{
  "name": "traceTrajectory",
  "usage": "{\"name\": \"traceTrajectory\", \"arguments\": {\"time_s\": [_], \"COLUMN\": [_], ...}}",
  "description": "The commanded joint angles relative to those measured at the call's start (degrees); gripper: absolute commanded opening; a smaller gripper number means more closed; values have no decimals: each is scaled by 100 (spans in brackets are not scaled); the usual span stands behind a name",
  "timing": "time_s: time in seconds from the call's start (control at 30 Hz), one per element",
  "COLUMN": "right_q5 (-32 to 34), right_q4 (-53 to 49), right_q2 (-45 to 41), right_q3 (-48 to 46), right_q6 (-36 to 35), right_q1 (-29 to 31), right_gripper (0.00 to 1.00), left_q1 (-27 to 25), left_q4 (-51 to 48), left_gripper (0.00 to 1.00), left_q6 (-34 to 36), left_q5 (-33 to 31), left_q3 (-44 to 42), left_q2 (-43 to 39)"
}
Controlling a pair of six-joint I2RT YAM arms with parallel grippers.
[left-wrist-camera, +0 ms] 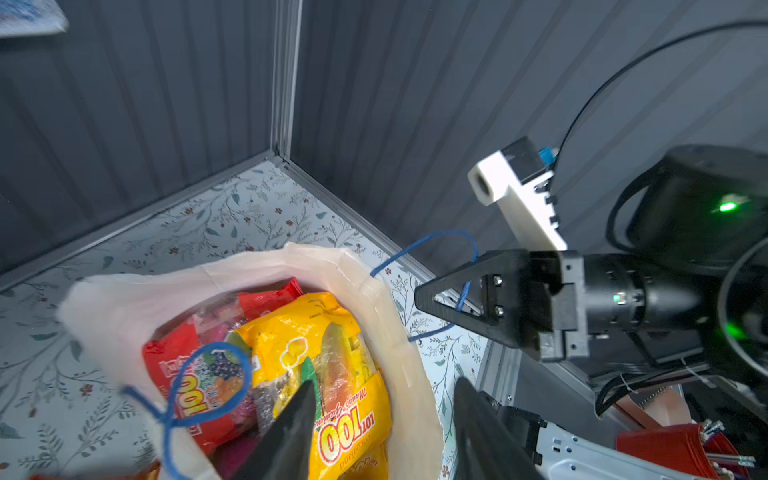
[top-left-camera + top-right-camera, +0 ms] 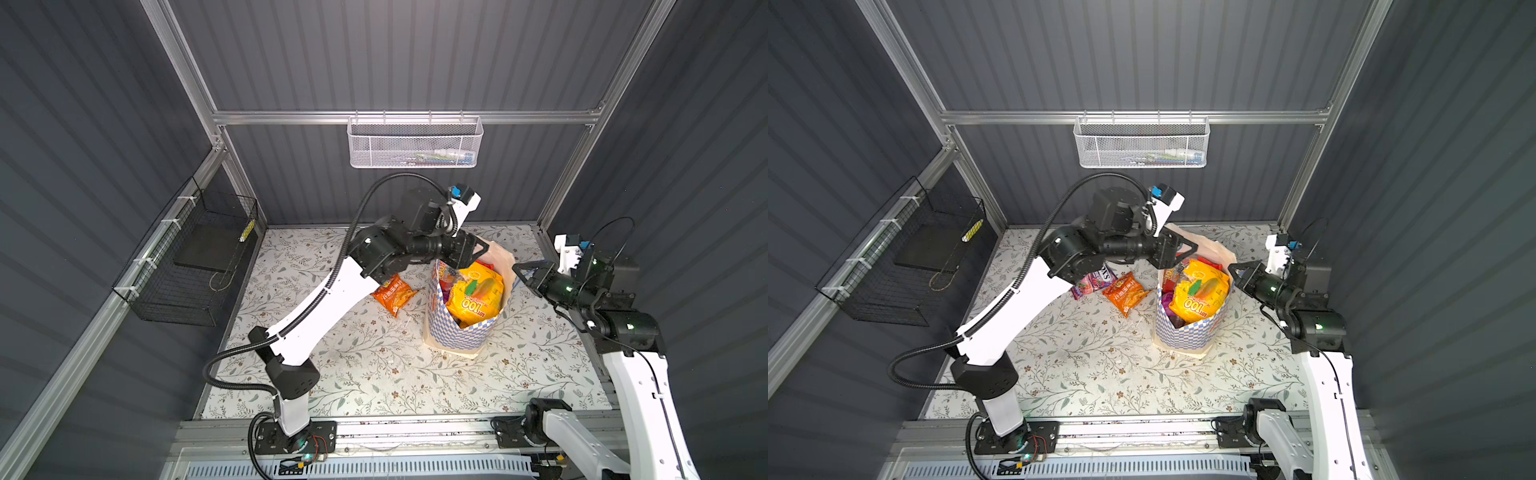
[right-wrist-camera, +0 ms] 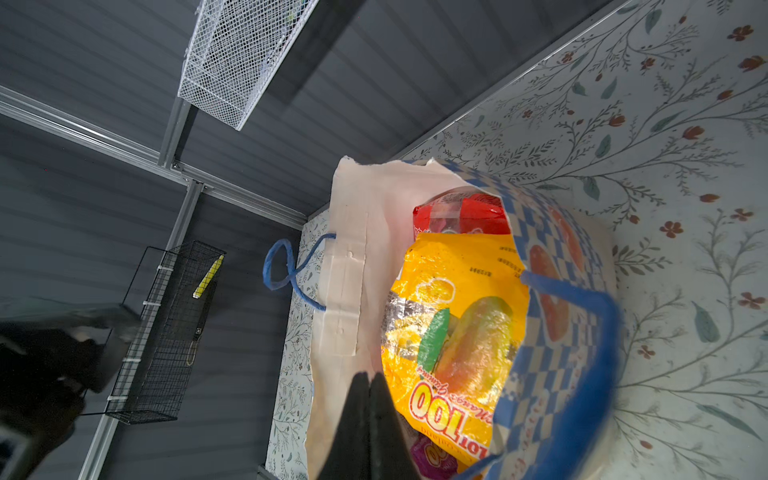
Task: Place the snacks into the paper bag
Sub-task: 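Lower the yellow mango bag into the paper bag and open the left gripper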
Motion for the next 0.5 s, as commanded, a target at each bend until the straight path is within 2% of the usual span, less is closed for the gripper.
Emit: {"name": "traceTrajectory", "arguments": {"time_s": [0.0, 0.17, 0.27, 0.47], "right_q5": [-77, -62, -67, -9], "right_q4": [347, 331, 310, 192], "right_q2": [-138, -250, -312, -360], "right_q3": [-1, -116, -157, -111], "right_q6": [-85, -87, -86, -147], "right_q1": [41, 39, 40, 39], "right_gripper": [0, 0, 0, 0], "left_q1": [-177, -226, -226, -222], "left_q4": [-196, -513, -702, -960], "left_gripper": [50, 45, 45, 49], "left_q6": [-8, -64, -34, 95], "left_q5": [-47, -667, -1079, -1357], "left_q3": [-66, 209, 343, 520], "left_q2": [512, 1236, 1653, 2295]}}
